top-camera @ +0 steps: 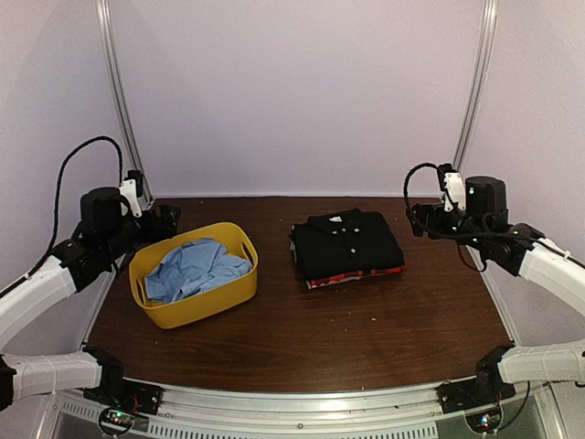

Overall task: Fold and stack the long sleeve shirts
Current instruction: Move the square-folded shirt to the corner of the board.

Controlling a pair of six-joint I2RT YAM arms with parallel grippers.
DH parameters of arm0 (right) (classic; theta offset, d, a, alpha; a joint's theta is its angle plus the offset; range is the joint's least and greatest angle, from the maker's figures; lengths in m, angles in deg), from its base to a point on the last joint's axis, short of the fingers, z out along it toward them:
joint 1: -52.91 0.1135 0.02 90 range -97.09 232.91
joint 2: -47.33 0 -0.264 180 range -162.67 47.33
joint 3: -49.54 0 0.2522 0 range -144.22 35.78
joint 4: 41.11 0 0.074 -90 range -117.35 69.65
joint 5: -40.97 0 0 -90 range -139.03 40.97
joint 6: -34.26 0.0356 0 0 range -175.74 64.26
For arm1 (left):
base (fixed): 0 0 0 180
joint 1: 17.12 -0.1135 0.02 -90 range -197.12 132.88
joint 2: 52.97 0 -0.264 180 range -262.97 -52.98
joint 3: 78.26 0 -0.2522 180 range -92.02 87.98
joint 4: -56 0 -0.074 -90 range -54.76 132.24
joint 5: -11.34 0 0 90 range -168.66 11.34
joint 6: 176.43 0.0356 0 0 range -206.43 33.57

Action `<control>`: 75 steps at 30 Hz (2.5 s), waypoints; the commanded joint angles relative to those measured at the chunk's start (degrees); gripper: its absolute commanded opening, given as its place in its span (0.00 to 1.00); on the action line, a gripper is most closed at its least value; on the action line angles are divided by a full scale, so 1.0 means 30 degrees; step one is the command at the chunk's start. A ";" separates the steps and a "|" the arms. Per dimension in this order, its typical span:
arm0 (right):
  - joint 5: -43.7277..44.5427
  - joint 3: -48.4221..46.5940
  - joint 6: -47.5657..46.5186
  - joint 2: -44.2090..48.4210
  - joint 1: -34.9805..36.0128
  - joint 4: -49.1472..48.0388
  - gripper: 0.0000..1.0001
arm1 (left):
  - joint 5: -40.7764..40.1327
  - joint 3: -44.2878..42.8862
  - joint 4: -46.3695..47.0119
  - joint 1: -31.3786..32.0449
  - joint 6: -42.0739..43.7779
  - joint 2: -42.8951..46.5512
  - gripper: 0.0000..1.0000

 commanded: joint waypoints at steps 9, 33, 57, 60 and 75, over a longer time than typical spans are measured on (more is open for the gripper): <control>0.0178 -0.0338 0.0134 -0.0178 0.0045 0.0214 1.00 | 0.0354 0.0135 0.0797 -0.0173 0.0322 -0.0054 0.98; 0.6769 -1.6216 0.0758 -2.0612 0.9286 0.3504 1.00 | 0.0646 -0.0119 0.0672 -0.0150 0.0355 -0.0368 0.98; 0.8898 -1.2779 0.0387 -2.1702 0.0239 0.2933 1.00 | 0.0929 -0.0129 0.0640 -0.0150 0.0267 -0.0722 0.98; 0.8194 -1.2702 -0.0186 -2.1363 -0.0730 0.2370 1.00 | 0.0962 -0.0101 0.0617 -0.0150 0.0289 -0.0774 0.98; 0.3877 -0.2716 0.3772 -1.0368 -0.0644 0.0781 1.00 | 0.1388 -0.0230 0.0747 -0.0150 0.0223 -0.1399 0.98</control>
